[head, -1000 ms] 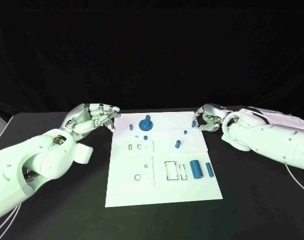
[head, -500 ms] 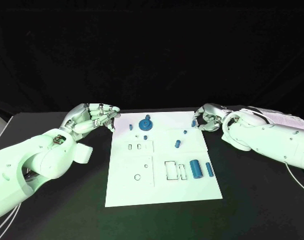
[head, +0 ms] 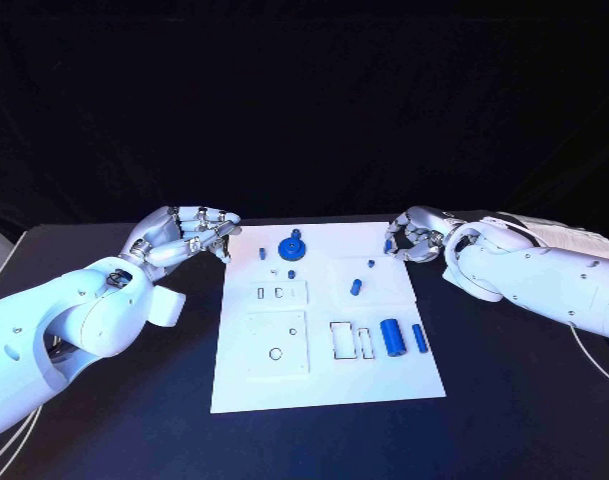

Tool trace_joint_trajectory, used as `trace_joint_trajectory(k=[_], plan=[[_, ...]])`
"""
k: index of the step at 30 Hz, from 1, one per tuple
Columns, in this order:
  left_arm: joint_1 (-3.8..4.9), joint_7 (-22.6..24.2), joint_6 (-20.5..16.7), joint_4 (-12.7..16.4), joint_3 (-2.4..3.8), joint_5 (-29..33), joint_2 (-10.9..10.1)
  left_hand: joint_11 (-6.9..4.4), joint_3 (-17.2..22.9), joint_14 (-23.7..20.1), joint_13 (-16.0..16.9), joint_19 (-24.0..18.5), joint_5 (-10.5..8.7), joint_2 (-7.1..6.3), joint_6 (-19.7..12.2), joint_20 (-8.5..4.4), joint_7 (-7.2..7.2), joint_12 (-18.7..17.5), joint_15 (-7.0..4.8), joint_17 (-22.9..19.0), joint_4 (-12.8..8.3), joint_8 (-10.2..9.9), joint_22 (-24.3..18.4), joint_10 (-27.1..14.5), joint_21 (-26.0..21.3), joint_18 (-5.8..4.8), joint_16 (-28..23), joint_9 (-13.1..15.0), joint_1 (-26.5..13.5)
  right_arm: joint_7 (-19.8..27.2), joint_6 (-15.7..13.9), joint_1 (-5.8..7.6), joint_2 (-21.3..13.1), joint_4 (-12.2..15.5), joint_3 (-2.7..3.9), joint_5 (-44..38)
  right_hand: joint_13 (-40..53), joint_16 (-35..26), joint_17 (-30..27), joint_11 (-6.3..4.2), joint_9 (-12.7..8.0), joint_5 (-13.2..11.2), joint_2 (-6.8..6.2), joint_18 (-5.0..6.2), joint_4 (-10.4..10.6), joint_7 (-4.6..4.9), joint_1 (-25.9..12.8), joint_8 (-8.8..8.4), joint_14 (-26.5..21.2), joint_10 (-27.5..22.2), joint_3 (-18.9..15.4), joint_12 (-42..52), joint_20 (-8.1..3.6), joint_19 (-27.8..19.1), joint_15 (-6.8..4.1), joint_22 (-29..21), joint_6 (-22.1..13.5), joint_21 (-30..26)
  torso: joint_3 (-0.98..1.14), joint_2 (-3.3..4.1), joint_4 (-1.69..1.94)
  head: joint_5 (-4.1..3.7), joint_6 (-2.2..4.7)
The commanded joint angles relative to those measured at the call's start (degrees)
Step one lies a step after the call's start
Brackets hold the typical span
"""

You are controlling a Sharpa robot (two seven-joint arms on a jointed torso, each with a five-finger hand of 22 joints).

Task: Assemble the parts on the task board

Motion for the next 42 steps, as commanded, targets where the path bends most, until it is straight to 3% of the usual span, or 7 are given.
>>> trace_joint_trajectory(k=[1, 23, 31, 36, 42], plan=[[0.0, 0.1, 0.9, 0.1, 0.04, -0.2, 0.1, -0.12, 0.3, -0.3, 0.1, -0.4, -0.07, 0.07, -0.3, -0.15, 0.11, -0.1, -0.08, 0.0, 0.1, -0.3, 0.1, -0.4, 0.4, 0.3, 0.2, 0.0, 0.5, -0.1, 0.7, -0.17, 0.2, 0.0, -0.1, 0.7, 10.6, 0.3, 14.2, -0.12, 0.0, 0.2, -0.13, -1.03, 0.0, 0.06, -0.7, -0.25, 5.9, 1.3, -0.3, 0.4, -0.32, 3.6, -0.16, 9.0, 0.3, 0.2, 0.01, 0.02, 0.0, 0.0, 0.0], [0.0, -0.1, 1.1, 0.0, 0.04, -0.4, 0.2, -0.13, 0.4, -0.3, 0.1, -0.5, -0.03, 0.13, -0.2, -0.15, 0.11, -0.1, -0.09, -0.1, -0.1, -0.3, 0.2, -0.4, 0.6, 0.31, 0.2, 0.1, 0.6, -1.1, 1.8, -0.17, 0.7, -0.7, -0.1, 0.8, 10.8, 0.3, 14.3, -0.43, 0.3, -0.1, 0.61, -1.05, 0.1, -0.34, -0.5, 0.81, 5.9, 1.6, -0.3, 0.6, -0.43, 3.6, -0.36, 9.1, 2.0, 0.3, 0.01, -0.01, 0.0, -0.14, -0.26], [-0.01, -0.1, 1.1, -0.1, 0.04, -0.5, 0.2, -0.13, 0.5, -0.3, 0.1, -0.5, -0.01, 0.17, -0.2, -0.16, 0.11, -0.1, -0.09, -0.1, -0.2, -0.3, 0.2, -0.4, 0.6, 0.32, 0.2, 0.1, 0.7, -0.6, 1.8, -0.17, 0.8, -0.7, -0.1, 0.8, 11.2, 0.3, 14.2, -1.36, 0.9, 0.1, 2.3, -1.06, 0.5, -1.38, -0.8, 2.67, 5.9, 2.0, 1.1, 0.9, -1.07, 3.7, -1.13, 9.2, 4.5, 0.3, 0.05, 0.01, -0.04, -0.15, -0.3], [-0.01, -0.1, 1.1, -0.1, 0.04, -0.5, 0.2, -0.13, 0.5, -0.3, 0.1, -0.5, -0.01, 0.17, -0.2, -0.16, 0.11, -0.1, -0.09, -0.1, -0.2, -0.3, 0.2, -0.4, 0.6, 0.32, 0.2, 0.1, 0.7, -0.1, 1.2, -0.17, 0.8, -0.6, -0.1, 0.8, 11.6, 0.3, 14.2, -2.5, 1.6, 0.7, 3.62, -1.06, 0.5, -2.74, -1.0, 4.53, 5.8, 2.5, 2.3, 1.2, -1.93, 3.7, -2.16, 9.2, 6.4, 0.3, 0.06, 0.0, -0.02, -0.15, -0.38], [-0.01, -0.1, 1.1, -0.1, 0.04, -0.5, 0.2, -0.13, 0.5, -0.3, 0.1, -0.5, -0.01, 0.17, -0.2, -0.16, 0.11, -0.1, -0.09, -0.1, -0.2, -0.3, 0.2, -0.4, 0.6, 0.32, 0.2, 0.1, 0.7, -0.2, -0.4, -0.17, 0.8, -0.5, -0.1, 0.7, 11.8, 0.3, 14.1, -3.13, 2.1, 1.0, 4.72, -1.08, 0.3, -3.39, -1.1, 5.68, 5.8, 2.7, 3.1, 1.4, -2.6, 3.7, -2.82, 9.3, 7.0, 0.3, 0.06, -0.04, 0.02, -0.12, -0.42]])
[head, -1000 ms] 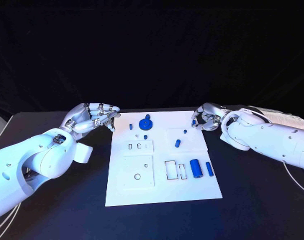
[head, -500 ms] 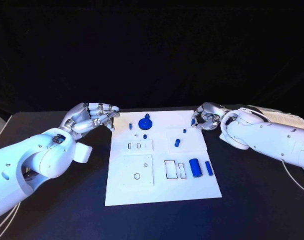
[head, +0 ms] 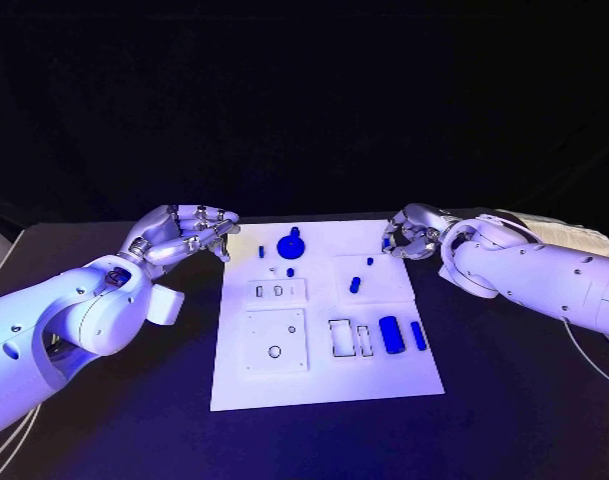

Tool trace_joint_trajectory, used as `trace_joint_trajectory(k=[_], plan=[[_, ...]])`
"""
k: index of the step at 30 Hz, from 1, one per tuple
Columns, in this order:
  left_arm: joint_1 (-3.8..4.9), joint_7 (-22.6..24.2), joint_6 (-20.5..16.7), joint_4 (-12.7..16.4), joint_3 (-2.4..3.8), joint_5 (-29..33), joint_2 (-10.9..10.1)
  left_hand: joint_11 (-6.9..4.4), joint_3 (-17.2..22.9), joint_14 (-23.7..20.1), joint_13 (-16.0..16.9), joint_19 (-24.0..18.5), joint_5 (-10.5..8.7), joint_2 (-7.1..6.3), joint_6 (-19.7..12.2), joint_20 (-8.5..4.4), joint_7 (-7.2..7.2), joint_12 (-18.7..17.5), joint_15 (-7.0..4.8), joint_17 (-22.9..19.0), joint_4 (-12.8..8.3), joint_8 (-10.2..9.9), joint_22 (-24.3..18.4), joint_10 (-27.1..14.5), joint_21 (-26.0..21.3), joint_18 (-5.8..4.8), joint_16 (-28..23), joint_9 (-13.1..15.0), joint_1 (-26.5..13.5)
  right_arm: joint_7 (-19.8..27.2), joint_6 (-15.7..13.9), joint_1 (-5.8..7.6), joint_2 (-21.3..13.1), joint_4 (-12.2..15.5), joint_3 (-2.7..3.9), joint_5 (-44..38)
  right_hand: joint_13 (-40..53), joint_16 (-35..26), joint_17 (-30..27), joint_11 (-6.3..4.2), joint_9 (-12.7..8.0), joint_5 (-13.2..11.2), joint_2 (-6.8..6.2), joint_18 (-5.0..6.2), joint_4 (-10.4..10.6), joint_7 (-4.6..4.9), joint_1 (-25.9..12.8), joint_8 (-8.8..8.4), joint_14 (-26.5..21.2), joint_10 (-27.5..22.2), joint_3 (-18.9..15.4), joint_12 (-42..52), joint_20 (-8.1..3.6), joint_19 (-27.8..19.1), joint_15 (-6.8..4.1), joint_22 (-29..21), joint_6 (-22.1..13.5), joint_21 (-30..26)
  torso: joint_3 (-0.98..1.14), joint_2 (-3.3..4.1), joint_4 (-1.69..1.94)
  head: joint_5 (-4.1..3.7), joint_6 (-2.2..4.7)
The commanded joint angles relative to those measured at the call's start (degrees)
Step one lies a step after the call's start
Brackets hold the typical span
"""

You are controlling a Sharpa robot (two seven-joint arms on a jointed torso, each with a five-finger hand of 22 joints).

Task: Assemble the parts on the task board

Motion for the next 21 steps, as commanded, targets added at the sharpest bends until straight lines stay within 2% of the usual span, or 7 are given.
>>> trace_joint_trajectory(k=[1, 6, 10, 15, 21], plan=[[0.0, 0.2, 0.9, 0.1, 0.04, -0.1, 0.1, -0.13, 0.3, -0.3, 0.1, -0.3, -0.01, -0.09, -0.2, 0.05, 0.11, -0.1, -0.09, -0.1, 0.0, -0.3, 0.1, -0.4, 0.4, 0.31, 0.2, 0.1, 0.5, 0.4, -1.1, -0.18, 0.0, 0.2, -0.12, -0.4, 11.9, 0.3, 14.1, -0.49, 0.7, 0.4, 1.16, -1.09, 0.0, -0.49, 0.0, 0.49, 5.8, 2.9, 0.5, 0.3, -0.37, 3.7, -0.45, 9.3, 0.6, 0.3, 0.01, -0.04, 0.04, 0.06, -0.05], [-0.01, 0.2, 0.9, 0.0, 0.04, -0.1, 0.1, -0.13, 0.3, -0.3, 0.1, -0.3, -0.01, -0.09, -0.2, 0.05, 0.11, -0.1, -0.09, -0.1, 0.0, -0.3, 0.1, -0.4, 0.4, 0.31, 0.2, 0.1, 0.5, 0.1, -3.8, -0.17, -0.1, 1.1, -0.04, -0.6, 12.0, 0.3, 14.2, -0.61, 0.9, 1.4, 1.13, -1.12, -0.3, -0.54, -0.2, 0.86, 5.8, 3.1, 0.7, 0.4, -0.59, 3.8, -0.59, 9.4, 0.3, 0.3, -0.02, -0.04, -0.04, 0.18, 0.08], [-0.01, 0.2, 0.9, 0.0, 0.04, -0.1, 0.0, -0.12, 0.4, -0.4, 0.1, -0.4, 0.0, -0.05, -0.2, 0.04, 0.12, -0.1, -0.09, -0.1, -0.1, -0.3, 0.2, -0.4, 0.5, 0.31, 0.2, 0.1, 0.5, -0.8, -5.9, 0.12, -0.6, 2.8, 0.26, -0.9, 12.1, 0.3, 14.3, -0.62, 0.9, 1.6, 1.06, -1.12, -0.4, -0.53, -0.2, 0.96, 5.8, 3.2, 0.8, 0.5, -0.62, 3.8, -0.6, 9.4, 0.2, 0.3, -0.06, -0.13, -0.13, 0.23, 0.17], [-0.01, 0.2, 0.9, 0.0, 0.04, -0.1, 0.0, -0.12, 0.4, -0.4, 0.1, -0.4, 0.0, -0.05, -0.2, 0.04, 0.12, -0.1, -0.09, -0.1, -0.1, -0.3, 0.2, -0.4, 0.5, 0.31, 0.2, 0.1, 0.5, -2.5, -7.1, 1.55, -1.6, 7.6, 0.56, -1.6, 12.1, 0.3, 14.3, -0.62, 0.9, 1.8, 0.98, -1.14, -0.5, -0.51, -0.2, 1.01, 5.8, 3.2, 0.8, 0.5, -0.64, 3.8, -0.59, 9.4, 0.1, 0.4, -0.14, -0.26, -0.1, 0.32, 0.32], [-0.01, 0.1, 0.8, 0.0, 0.04, -0.1, 0.0, -0.12, 0.4, -0.4, 0.1, -0.4, 0.0, -0.05, -0.2, 0.04, 0.12, -0.1, -0.09, -0.1, -0.1, -0.3, 0.2, -0.4, 0.5, 0.31, 0.2, 0.1, 0.5, -4.7, -7.3, 2.51, -2.0, 13.7, 0.69, -3.2, 12.1, 0.3, 14.3, -0.55, 1.0, 2.0, 0.61, -1.14, -0.6, -0.4, -0.4, 1.09, 5.8, 3.3, 0.8, 0.5, -0.64, 3.8, -0.54, 9.4, -0.1, 0.4, -0.19, -0.35, -0.16, 0.66, 0.31]])
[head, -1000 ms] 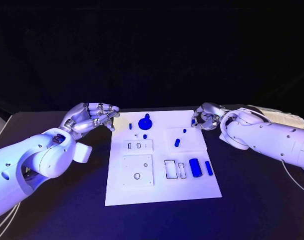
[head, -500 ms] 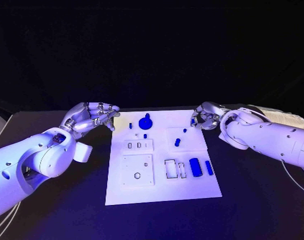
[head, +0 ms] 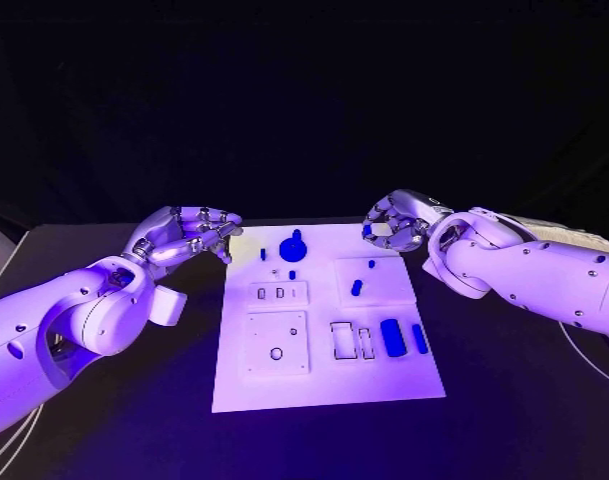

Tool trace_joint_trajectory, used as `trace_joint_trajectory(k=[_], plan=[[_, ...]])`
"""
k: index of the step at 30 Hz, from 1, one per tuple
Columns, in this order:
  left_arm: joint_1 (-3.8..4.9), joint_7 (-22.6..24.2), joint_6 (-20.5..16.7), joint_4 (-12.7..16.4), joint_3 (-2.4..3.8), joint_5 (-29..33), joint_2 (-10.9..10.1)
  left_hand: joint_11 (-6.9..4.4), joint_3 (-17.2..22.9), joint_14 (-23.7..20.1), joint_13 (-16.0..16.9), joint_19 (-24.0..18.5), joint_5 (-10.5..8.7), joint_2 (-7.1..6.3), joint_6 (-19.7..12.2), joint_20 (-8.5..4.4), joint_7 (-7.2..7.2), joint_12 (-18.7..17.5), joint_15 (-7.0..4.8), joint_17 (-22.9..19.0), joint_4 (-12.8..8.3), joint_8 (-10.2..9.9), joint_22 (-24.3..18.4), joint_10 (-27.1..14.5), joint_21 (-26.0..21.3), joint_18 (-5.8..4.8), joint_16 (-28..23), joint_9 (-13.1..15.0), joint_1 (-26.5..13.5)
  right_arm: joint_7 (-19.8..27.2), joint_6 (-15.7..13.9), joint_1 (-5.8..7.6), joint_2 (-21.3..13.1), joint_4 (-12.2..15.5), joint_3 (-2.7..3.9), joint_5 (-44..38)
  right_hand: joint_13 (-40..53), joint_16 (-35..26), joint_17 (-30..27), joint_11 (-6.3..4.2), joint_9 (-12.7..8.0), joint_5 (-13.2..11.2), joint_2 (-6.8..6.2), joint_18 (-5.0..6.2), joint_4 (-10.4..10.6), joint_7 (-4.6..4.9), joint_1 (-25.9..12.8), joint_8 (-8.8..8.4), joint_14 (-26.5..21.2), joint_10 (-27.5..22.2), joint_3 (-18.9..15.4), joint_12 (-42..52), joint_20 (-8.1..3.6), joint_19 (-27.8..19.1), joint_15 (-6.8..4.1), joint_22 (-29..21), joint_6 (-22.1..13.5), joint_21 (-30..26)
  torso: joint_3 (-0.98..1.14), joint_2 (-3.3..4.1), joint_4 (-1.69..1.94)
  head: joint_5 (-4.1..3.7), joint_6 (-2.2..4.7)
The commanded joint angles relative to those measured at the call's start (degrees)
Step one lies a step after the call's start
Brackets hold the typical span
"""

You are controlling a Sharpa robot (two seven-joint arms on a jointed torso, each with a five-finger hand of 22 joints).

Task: Assemble the parts on the task board

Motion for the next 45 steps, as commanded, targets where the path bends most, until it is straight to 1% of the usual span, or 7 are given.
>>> trace_joint_trajectory(k=[1, 10, 14, 20, 26, 37, 45], plan=[[0.0, 0.2, 0.8, 0.1, 0.04, -0.1, 0.1, -0.12, 0.2, -0.4, 0.1, -0.4, 0.0, -0.05, -0.2, 0.04, 0.12, -0.1, -0.09, 0.0, 0.1, -0.3, 0.1, -0.4, 0.1, 0.31, 0.2, 0.0, 0.5, -3.2, -1.6, 0.24, 0.2, 3.2, 0.02, -2.6, 12.1, 0.3, 14.3, -0.34, 1.0, 0.2, -0.03, -1.14, -0.2, -0.25, -0.1, 0.57, 6.0, 3.0, 0.1, 0.3, -0.23, 3.8, -0.36, 9.5, 0.0, 0.2, -0.08, -0.09, 0.0, 0.24, -0.02], [0.01, 0.0, 0.9, 0.0, 0.04, -0.1, 0.3, -0.12, 0.2, -0.4, 0.1, -0.4, 0.0, -0.05, -0.2, 0.04, 0.12, -0.1, -0.09, 0.0, 0.1, -0.3, 0.1, -0.4, 0.1, 0.31, 0.2, 0.0, 0.5, -10.4, -0.9, 0.18, 3.7, 9.8, -0.45, -4.2, 12.1, 0.3, 14.1, -0.33, 1.0, 0.3, 0.01, -1.1, -0.3, -0.24, -0.1, 0.65, 6.0, 3.0, 0.2, 0.2, -0.22, 3.7, -0.33, 9.3, -0.1, 0.0, -0.22, -0.26, -0.1, 1.2, -0.41], [0.01, -0.1, 0.9, 0.0, 0.04, -0.1, 0.4, -0.12, 0.2, -0.4, 0.1, -0.4, 0.0, -0.05, -0.2, 0.04, 0.12, -0.1, -0.09, 0.0, 0.1, -0.3, 0.1, -0.4, 0.1, 0.31, 0.2, 0.0, 0.5, -14.8, -1.1, -0.52, 5.4, 11.7, -0.84, -5.4, 12.0, 0.2, 14.0, -0.31, 1.0, 0.4, 0.04, -1.07, -0.4, -0.19, 0.0, 0.7, 5.9, 2.9, 0.3, 0.1, -0.21, 3.7, -0.31, 9.2, -0.1, -0.1, -0.34, -0.25, -0.05, 1.38, -0.59], [0.01, -0.1, 0.9, 0.0, 0.03, -0.1, 0.4, -0.12, 0.2, -0.4, 0.1, -0.4, 0.0, -0.05, -0.2, 0.04, 0.12, -0.1, -0.09, 0.0, 0.1, -0.3, 0.1, -0.4, 0.1, 0.31, 0.2, 0.0, 0.5, -22.6, -1.5, -1.91, 7.2, 14.2, -1.22, -8.3, 11.7, 0.1, 13.6, -0.16, 1.1, 0.7, -0.03, -0.97, -0.6, 0.01, -0.2, 0.83, 5.8, 2.6, 0.5, -0.1, -0.17, 3.5, -0.21, 8.8, -0.3, -0.4, -0.25, -0.13, -0.11, 1.64, -0.8], [0.0, -0.1, 1.0, 0.0, 0.04, -0.1, 0.5, -0.12, 0.2, -0.4, 0.1, -0.4, 0.0, -0.05, -0.2, 0.04, 0.12, -0.1, -0.09, 0.0, 0.1, -0.3, 0.1, -0.4, 0.1, 0.31, 0.2, 0.0, 0.5, -26.6, -1.5, -3.09, 8.9, 14.7, -1.7, -10.7, 11.6, 0.0, 13.3, -0.03, 1.1, 0.8, -0.26, -0.92, -0.6, 0.17, -0.4, 0.91, 5.8, 2.5, 0.5, -0.2, -0.11, 3.5, -0.11, 8.6, -0.5, -0.6, -0.27, -0.09, -0.05, 1.68, -1.08], [-0.01, 0.0, 1.0, 0.0, 0.04, -0.1, 0.5, -0.12, 0.2, -0.4, 0.1, -0.4, 0.0, -0.05, -0.2, 0.04, 0.12, -0.1, -0.09, 0.0, 0.1, -0.3, 0.1, -0.4, 0.1, 0.31, 0.2, 0.0, 0.5, -27.9, -4.3, -4.9, 11.3, 14.6, -2.03, -14.1, 11.6, 0.0, 13.3, 0.1, 1.1, 0.9, -0.48, -0.92, -0.7, 0.32, -0.6, 0.94, 5.8, 2.5, 0.6, -0.2, -0.03, 3.5, -0.01, 8.6, -0.7, -0.6, -0.15, -0.12, 0.14, 1.79, -1.52], [-0.01, -0.1, 1.0, -0.1, 0.04, -0.1, 0.6, -0.12, 0.2, -0.4, 0.1, -0.4, 0.0, -0.05, -0.2, 0.04, 0.12, -0.1, -0.09, 0.0, 0.1, -0.3, 0.1, -0.4, 0.1, 0.31, 0.2, 0.0, 0.5, -28.3, -4.6, -5.49, 12.7, 13.6, -2.06, -15.1, 11.7, 0.0, 13.3, 0.15, 1.1, 0.9, -0.59, -0.92, -0.8, 0.38, -0.7, 0.97, 5.8, 2.6, 0.6, -0.1, 0.0, 3.5, 0.04, 8.5, -0.8, -0.6, -0.11, -0.1, -0.08, 1.98, -1.66]])
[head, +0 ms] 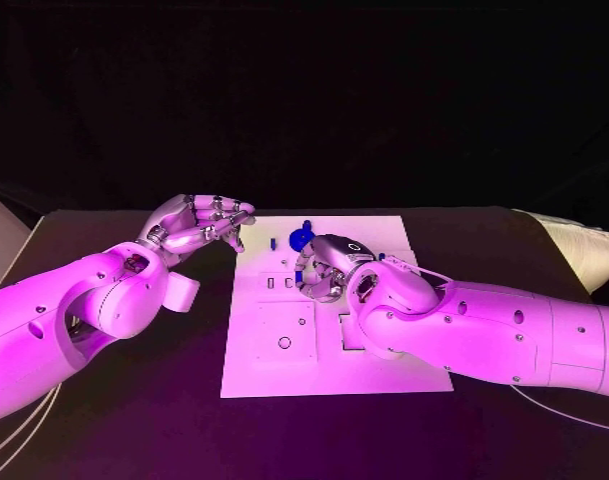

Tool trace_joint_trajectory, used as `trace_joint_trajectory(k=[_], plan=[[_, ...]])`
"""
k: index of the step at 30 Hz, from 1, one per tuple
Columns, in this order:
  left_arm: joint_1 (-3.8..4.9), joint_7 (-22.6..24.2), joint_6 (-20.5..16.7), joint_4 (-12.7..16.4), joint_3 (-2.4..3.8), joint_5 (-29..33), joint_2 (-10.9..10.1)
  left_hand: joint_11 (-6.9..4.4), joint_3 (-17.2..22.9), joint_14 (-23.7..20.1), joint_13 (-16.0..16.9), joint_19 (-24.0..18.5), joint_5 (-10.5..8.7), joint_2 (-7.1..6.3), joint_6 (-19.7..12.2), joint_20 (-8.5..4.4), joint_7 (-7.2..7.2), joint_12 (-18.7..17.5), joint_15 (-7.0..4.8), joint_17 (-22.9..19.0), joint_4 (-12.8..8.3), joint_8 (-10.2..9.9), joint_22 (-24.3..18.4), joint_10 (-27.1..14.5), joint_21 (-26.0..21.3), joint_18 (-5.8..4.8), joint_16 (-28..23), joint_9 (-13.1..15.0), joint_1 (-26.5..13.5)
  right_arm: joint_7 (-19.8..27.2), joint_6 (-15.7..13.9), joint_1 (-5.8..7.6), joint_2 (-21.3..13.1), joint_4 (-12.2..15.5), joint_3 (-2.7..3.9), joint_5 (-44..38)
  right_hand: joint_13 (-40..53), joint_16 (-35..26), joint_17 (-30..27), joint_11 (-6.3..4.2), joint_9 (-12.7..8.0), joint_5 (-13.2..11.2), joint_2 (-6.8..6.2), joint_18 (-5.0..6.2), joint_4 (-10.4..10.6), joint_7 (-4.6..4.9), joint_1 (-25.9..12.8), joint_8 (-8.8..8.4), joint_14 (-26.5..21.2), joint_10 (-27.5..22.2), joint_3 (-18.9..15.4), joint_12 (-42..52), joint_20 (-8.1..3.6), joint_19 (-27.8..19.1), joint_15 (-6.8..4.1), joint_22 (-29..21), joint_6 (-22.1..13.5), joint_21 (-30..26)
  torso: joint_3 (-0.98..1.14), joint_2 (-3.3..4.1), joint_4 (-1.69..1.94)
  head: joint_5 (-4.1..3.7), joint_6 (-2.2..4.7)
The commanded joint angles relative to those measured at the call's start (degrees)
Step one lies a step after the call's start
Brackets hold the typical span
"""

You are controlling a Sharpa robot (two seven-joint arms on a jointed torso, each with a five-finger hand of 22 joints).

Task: Assemble the parts on the task board

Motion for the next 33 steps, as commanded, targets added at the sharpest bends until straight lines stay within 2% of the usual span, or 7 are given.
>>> trace_joint_trajectory(k=[1, 13, 26, 31, 33], plan=[[0.0, 0.2, 1.0, 0.1, 0.05, -0.1, 0.1, -0.12, 0.2, -0.4, 0.1, -0.4, 0.0, -0.05, -0.2, 0.04, 0.12, -0.1, -0.09, -0.1, 0.1, -0.3, 0.1, -0.4, 0.1, 0.31, 0.2, 0.1, 0.5, -1.1, -0.9, -0.22, 0.5, -0.6, -0.01, -2.4, 11.7, 0.0, 13.4, 0.15, 1.1, 0.2, -0.31, -0.92, -0.3, 0.25, -0.5, 0.29, 5.8, 2.6, 0.2, -0.1, -0.02, 3.5, 0.03, 8.6, 0.0, -0.2, -0.02, 0.0, -0.1, 0.06, -0.06], [0.0, 0.2, 1.1, 0.0, 0.05, -0.1, 0.1, -0.12, 0.2, -0.4, 0.1, -0.4, 0.0, -0.05, -0.2, 0.04, 0.12, -0.1, -0.09, -0.1, 0.1, -0.3, 0.1, -0.4, 0.1, 0.31, 0.2, 0.1, 0.5, -1.9, -0.3, -0.72, 1.5, -2.3, -0.09, -2.9, 11.7, 0.0, 13.4, 0.25, 1.2, 0.2, -0.55, -0.92, -0.3, 0.36, -0.8, 0.37, 5.8, 2.6, 0.1, -0.1, 0.06, 3.5, 0.12, 8.6, -0.2, -0.2, -0.01, -0.04, -0.03, 0.13, -0.35], [0.0, 0.1, 1.2, -0.1, 0.05, -0.1, 0.2, -0.09, 0.4, -0.4, 0.1, -0.7, -0.02, -0.04, -0.2, 0.05, 0.16, -0.1, -0.06, -0.1, -0.1, -0.4, 0.3, -0.4, 0.6, 0.3, 0.2, 0.2, 0.5, -1.9, -0.3, -1.16, 2.2, -2.8, -0.17, -3.6, 11.6, 0.0, 13.3, 0.37, 1.2, 0.1, -0.9, -0.91, -0.2, 0.47, -1.2, 0.43, 5.8, 2.5, 0.1, -0.2, 0.16, 3.5, 0.23, 8.5, -0.4, -0.2, 0.01, -0.05, -0.07, 0.2, -0.53], [0.0, 0.1, 1.3, -0.1, 0.05, -0.1, 0.2, -0.09, 0.4, -0.4, 0.1, -0.7, -0.02, -0.04, -0.2, 0.05, 0.16, -0.1, -0.06, -0.1, -0.1, -0.4, 0.3, -0.4, 0.6, 0.3, 0.2, 0.2, 0.5, -1.8, -0.4, -1.27, 2.3, -2.8, -0.18, -3.6, 11.6, 0.0, 13.4, 0.44, 1.2, -0.2, -1.13, -0.91, -0.2, 0.53, -1.6, 0.48, 5.8, 2.5, 0.0, -0.2, 0.23, 3.5, 0.3, 8.5, -0.6, -0.2, -0.02, -0.08, -0.09, 0.24, -0.53], [0.0, 0.1, 1.3, -0.1, 0.05, -0.1, 0.2, -0.09, 0.4, -0.4, 0.1, -0.7, -0.02, -0.04, -0.2, 0.05, 0.16, -0.1, -0.06, -0.1, -0.1, -0.4, 0.3, -0.4, 0.6, 0.3, 0.2, 0.2, 0.5, -1.8, -0.5, -1.29, 2.3, -2.9, -0.18, -3.6, 11.6, 0.0, 13.4, 0.45, 1.2, -0.2, -1.21, -0.9, -0.2, 0.55, -1.7, 0.49, 5.8, 2.5, 0.0, -0.2, 0.25, 3.5, 0.31, 8.5, -0.6, -0.3, -0.03, -0.07, -0.11, 0.07, -0.31]])
